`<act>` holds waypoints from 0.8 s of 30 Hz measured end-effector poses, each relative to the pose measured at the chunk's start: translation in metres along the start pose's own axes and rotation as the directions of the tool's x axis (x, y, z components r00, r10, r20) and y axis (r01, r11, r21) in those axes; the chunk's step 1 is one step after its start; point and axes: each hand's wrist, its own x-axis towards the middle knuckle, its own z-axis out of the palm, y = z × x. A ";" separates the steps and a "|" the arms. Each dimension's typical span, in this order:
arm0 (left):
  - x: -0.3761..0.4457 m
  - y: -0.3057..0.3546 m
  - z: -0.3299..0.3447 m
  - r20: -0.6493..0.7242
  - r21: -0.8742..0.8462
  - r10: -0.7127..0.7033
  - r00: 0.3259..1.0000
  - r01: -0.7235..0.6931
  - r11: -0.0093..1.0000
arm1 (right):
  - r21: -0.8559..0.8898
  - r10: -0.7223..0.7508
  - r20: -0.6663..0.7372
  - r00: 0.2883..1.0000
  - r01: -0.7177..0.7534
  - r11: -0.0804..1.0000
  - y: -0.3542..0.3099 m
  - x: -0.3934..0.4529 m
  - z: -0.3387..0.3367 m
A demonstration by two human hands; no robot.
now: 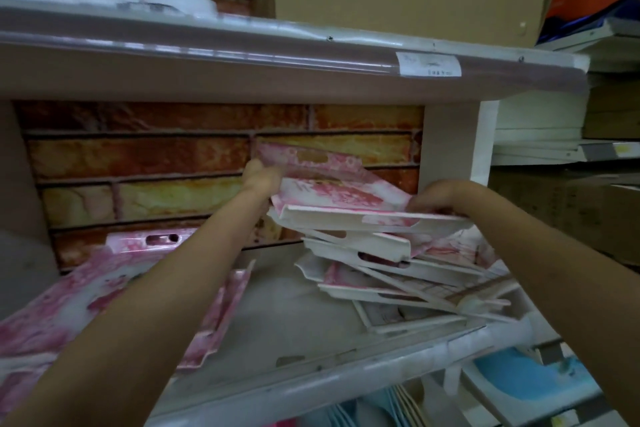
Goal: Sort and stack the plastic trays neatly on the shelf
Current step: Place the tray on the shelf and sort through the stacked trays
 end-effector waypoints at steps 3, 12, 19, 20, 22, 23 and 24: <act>-0.014 -0.002 -0.033 -0.022 0.009 0.011 1.000 -0.011 1.000 | 0.019 -0.056 -0.079 0.995 0.057 0.998 -0.023 -0.015 0.006; -0.033 -0.037 -0.137 -0.140 0.008 0.035 0.989 -0.035 0.999 | 0.184 -0.095 -0.134 0.986 0.119 0.976 -0.094 -0.069 0.043; -0.054 -0.063 -0.212 -0.165 0.008 0.028 0.986 -0.027 1.000 | 0.229 -0.170 -0.121 0.978 0.194 0.954 -0.141 -0.106 0.079; -0.058 -0.066 -0.222 -0.167 0.013 0.016 0.986 -0.014 1.000 | 0.246 -0.172 -0.108 0.979 0.194 0.950 -0.147 -0.113 0.084; -0.069 -0.072 -0.241 -0.172 0.024 -0.012 0.985 0.017 1.000 | 0.253 -0.185 -0.082 0.979 0.200 0.947 -0.158 -0.125 0.095; -0.073 -0.076 -0.250 -0.179 0.020 -0.034 0.983 0.038 0.999 | 0.228 -0.188 -0.070 0.980 0.199 0.953 -0.163 -0.132 0.101; -0.077 -0.078 -0.260 -0.186 0.013 -0.056 0.981 0.060 0.998 | 0.200 -0.188 -0.063 0.980 0.197 0.960 -0.169 -0.141 0.106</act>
